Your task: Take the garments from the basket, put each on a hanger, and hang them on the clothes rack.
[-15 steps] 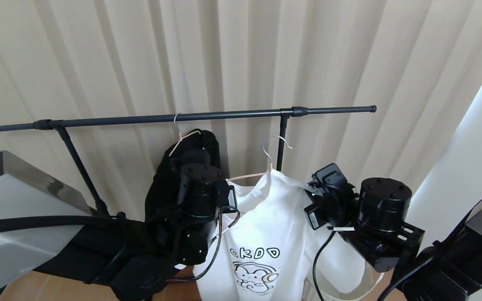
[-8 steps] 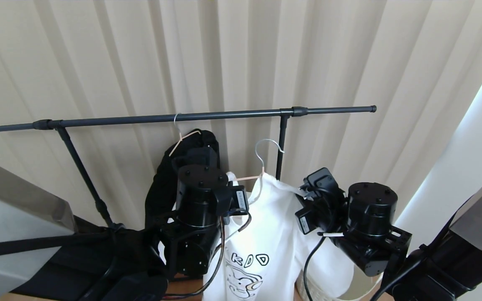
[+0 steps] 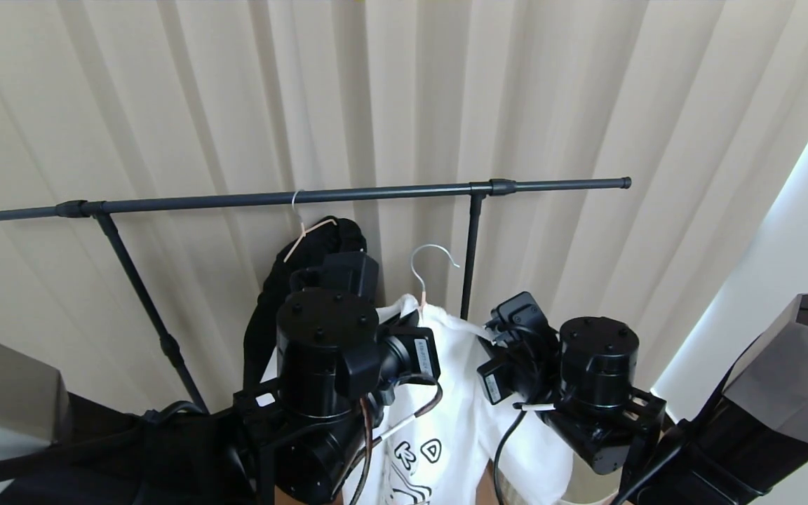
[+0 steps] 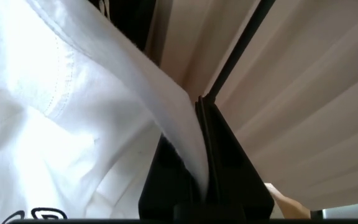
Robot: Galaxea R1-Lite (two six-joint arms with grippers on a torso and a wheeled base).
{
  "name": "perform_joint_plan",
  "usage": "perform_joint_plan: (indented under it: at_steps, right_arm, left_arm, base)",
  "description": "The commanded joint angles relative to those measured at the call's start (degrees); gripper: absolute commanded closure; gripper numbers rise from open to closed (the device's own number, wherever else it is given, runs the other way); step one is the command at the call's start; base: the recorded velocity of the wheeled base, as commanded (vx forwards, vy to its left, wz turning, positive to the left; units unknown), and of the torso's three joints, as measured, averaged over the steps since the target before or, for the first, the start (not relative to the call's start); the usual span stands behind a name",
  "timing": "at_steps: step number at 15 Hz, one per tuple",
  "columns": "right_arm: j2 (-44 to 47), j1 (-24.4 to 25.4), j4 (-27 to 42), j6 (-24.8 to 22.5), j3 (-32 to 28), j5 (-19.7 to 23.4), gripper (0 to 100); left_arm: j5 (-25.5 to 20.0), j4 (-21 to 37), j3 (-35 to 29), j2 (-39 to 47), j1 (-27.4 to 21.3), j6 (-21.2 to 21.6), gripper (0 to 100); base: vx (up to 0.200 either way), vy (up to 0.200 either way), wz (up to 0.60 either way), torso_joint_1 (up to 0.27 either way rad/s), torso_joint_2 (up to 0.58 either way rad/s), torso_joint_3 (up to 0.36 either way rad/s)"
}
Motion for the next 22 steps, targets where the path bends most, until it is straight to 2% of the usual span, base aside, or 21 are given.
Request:
perform_joint_plan:
  at_steps: [1,5,13,22]
  right_arm:
    - [1.2,0.6,0.0,0.5,-0.5,0.0,100]
    - [0.9,0.6,-0.1,1.8,-1.2,0.0,100]
    - [-1.1,0.6,-0.9,4.3,-2.2,0.2,100]
    - [-3.8,0.7,-0.9,7.6,-2.9,0.6,100]
  left_arm:
    - [-0.1,-0.5,0.6,-1.2,-1.0,-0.1,100]
    - [-3.6,-1.6,2.4,-2.7,-1.5,-0.1,100]
    - [-3.2,-1.6,2.2,-2.4,0.9,1.0,100]
    - [-3.2,-1.5,2.3,-2.3,1.0,1.0,100]
  base:
    - [0.000,0.000,0.00,0.000,0.00,0.000]
    - [0.000,0.000,0.00,0.000,0.00,0.000]
    - [0.000,0.000,0.00,0.000,0.00,0.000]
    - [0.000,0.000,0.00,0.000,0.00,0.000]
